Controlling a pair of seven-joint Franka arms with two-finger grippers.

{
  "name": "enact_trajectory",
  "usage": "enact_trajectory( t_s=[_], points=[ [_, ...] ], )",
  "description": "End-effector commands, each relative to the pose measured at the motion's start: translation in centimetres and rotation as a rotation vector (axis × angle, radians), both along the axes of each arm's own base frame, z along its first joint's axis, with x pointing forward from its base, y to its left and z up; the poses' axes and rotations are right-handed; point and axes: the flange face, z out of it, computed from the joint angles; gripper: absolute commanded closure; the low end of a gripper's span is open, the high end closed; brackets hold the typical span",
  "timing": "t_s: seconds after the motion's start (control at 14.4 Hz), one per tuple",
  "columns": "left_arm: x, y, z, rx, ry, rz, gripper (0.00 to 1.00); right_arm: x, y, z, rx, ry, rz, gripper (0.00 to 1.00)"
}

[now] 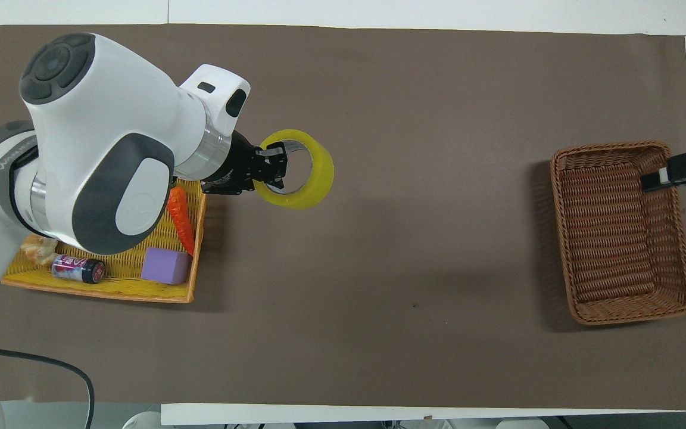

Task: Move tape to another basket
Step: 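Carry the tape toward the center while the right gripper reaches toward it, then grasp the tape roll rim with the right gripper beside the left gripper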

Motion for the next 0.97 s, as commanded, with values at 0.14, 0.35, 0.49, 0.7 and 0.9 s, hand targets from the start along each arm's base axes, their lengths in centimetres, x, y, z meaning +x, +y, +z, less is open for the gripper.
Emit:
enact_trajectory(
  t_s=[0.14,0.35,0.49,0.7,0.9],
  points=[
    [0.1,0.2,0.3,-0.003,0.046,-0.019,0.98,-0.3,7.4,-1.8,0.13,-0.177,0.036,0.0],
    [0.1,0.2,0.3,-0.004,0.046,-0.017,0.98,0.5,11.0,-4.1,0.357,-0.184,0.053,0.0],
    [0.2,0.1,0.3,-0.009,0.036,-0.012,0.98,0.9,13.5,-5.5,0.471,-0.193,0.023,0.0],
    [0.0,0.3,0.3,-0.003,0.051,-0.015,0.98,1.6,18.5,-8.7,0.61,-0.152,-0.056,0.0],
    [0.0,0.3,0.2,0.0,0.057,-0.014,0.98,2.6,24.0,-12.5,0.69,-0.09,-0.113,0.0]
  ],
)
